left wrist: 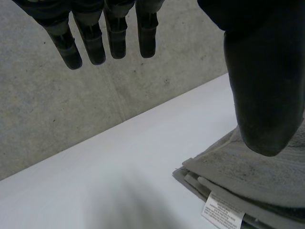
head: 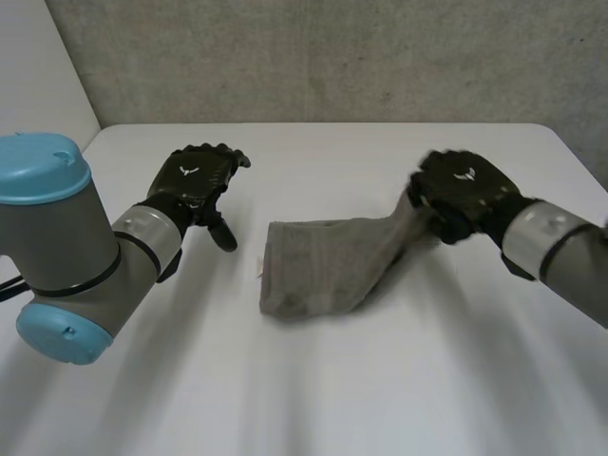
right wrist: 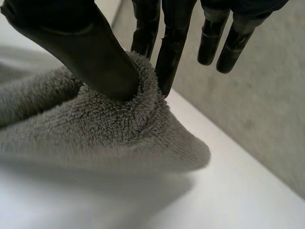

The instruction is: Fold the towel.

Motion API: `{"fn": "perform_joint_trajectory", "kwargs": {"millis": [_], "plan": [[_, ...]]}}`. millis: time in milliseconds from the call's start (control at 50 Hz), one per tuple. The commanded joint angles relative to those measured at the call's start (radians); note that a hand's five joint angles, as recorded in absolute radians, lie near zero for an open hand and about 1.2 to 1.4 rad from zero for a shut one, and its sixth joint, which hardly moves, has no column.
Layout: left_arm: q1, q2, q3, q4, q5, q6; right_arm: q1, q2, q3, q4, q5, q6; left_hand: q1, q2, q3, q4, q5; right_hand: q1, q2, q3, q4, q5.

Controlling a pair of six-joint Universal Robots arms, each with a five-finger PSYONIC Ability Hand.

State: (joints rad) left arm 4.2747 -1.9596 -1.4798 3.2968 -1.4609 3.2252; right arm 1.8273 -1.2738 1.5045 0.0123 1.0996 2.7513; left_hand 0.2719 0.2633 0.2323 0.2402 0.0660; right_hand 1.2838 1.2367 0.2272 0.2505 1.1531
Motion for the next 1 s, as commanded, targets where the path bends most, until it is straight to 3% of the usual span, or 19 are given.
{"fn": "perform_joint_trajectory", "kwargs": {"millis": [20,100,300,320,340,360,520,560,680,800,1000], "plan": [[-0.003,0.005,-0.001,0.000,0.001,-0.022,0.236,0.119,-0.156,0.009,0.020,0.030,-0.076,-0.067,-0.058,-0.066,-0.045,0.112,0.160,-0.053,-0.076,0.069],[-0.001,0.005,-0.002,-0.002,-0.009,-0.025,0.392,0.244,-0.243,0.011,0.072,0.031,-0.076,-0.067,-0.058,-0.066,-0.045,0.112,0.160,-0.053,-0.076,0.069],[-0.003,0.004,-0.002,-0.002,-0.044,-0.027,0.492,0.441,-0.334,-0.012,0.153,0.039,-0.076,-0.067,-0.058,-0.066,-0.045,0.112,0.160,-0.053,-0.076,0.069],[-0.003,0.004,-0.002,-0.002,-0.044,-0.027,0.495,0.448,-0.333,-0.017,0.172,0.042,-0.076,-0.067,-0.058,-0.066,-0.045,-0.372,-0.325,-0.053,-0.076,-0.416],[-0.001,0.004,-0.001,-0.002,-0.044,-0.027,0.495,0.449,-0.333,-0.017,0.172,0.042,-0.076,-0.067,-0.058,-0.066,-0.045,-0.377,-0.330,-0.053,-0.076,-0.421],[-0.001,0.002,-0.001,-0.002,-0.044,-0.025,0.497,0.444,-0.323,-0.018,0.187,0.044,-0.076,-0.067,-0.058,-0.066,-0.045,-1.109,-1.062,-0.053,-0.076,-1.153],[-0.007,-0.007,0.022,0.003,-0.044,-0.027,0.464,0.263,-0.204,-0.020,0.235,0.140,-0.076,-0.067,-0.058,-0.066,-0.045,-1.109,-1.062,-0.053,-0.076,-1.153],[-0.016,-0.013,0.042,0.001,-0.044,-0.028,0.410,0.176,-0.143,-0.020,0.230,0.230,-0.076,-0.067,-0.058,-0.066,-0.045,-1.109,-1.062,-0.053,-0.076,-1.153],[-0.061,-0.045,0.088,0.001,-0.044,-0.070,0.274,0.093,-0.084,0.018,0.218,0.372,-0.070,-0.062,-0.058,-0.066,-0.039,-1.109,-1.062,-0.053,-0.076,-1.153],[-0.099,-0.117,0.131,0.000,-0.042,-0.087,0.201,0.117,-0.083,0.084,0.149,0.406,-0.070,-0.062,-0.058,-0.066,-0.039,-1.109,-1.062,-0.053,-0.076,-1.153],[-0.145,-0.275,0.171,0.000,-0.039,-0.078,0.171,0.231,-0.145,0.078,0.147,0.475,-0.055,-0.047,-0.058,-0.066,-0.024,-1.109,-1.062,-0.053,-0.076,-1.153]]}}
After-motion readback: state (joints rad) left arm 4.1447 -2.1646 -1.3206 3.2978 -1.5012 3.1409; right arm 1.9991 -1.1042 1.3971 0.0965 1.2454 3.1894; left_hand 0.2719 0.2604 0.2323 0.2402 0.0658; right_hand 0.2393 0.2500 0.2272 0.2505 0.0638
